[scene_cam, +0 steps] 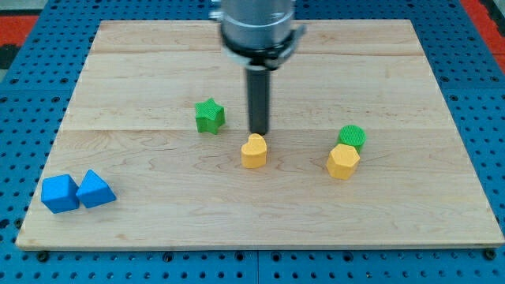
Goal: Nudge green circle right a bit
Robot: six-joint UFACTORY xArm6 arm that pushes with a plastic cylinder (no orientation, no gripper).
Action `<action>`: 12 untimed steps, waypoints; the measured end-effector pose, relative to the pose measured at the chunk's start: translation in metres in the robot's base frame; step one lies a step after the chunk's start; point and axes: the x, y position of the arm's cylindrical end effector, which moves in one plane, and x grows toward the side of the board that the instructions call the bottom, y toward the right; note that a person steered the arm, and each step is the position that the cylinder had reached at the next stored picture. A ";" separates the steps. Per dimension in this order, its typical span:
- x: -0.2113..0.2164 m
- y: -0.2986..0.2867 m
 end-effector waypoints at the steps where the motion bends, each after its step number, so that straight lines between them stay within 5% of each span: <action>1: 0.039 -0.011; 3: 0.088 -0.073; 12: 0.072 -0.069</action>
